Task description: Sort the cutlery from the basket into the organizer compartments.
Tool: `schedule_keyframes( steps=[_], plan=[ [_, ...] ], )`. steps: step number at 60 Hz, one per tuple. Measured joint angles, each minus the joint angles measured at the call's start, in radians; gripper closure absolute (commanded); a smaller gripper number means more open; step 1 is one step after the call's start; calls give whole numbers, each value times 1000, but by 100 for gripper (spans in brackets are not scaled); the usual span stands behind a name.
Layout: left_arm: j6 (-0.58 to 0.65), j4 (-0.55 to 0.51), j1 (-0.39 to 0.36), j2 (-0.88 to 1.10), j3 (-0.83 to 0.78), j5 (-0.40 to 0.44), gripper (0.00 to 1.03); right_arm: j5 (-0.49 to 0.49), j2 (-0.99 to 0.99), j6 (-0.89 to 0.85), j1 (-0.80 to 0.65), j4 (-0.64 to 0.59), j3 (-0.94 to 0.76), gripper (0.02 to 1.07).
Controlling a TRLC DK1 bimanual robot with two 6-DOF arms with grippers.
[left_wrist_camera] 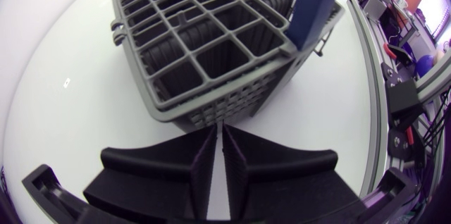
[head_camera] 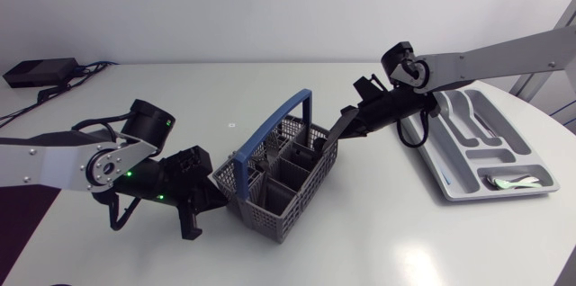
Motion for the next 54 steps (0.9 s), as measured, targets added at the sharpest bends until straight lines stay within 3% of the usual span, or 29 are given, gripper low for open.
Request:
schedule_keyframes(
  steps=[16, 54],
  plan=[
    [0, 22, 52, 97, 83, -17, 92, -3, -100, -23, -13, -3, -133, 102],
    [-53, 68, 88, 287, 337, -16, 92, -28, -225, -65, -26, -30, -304, 102]
  ],
)
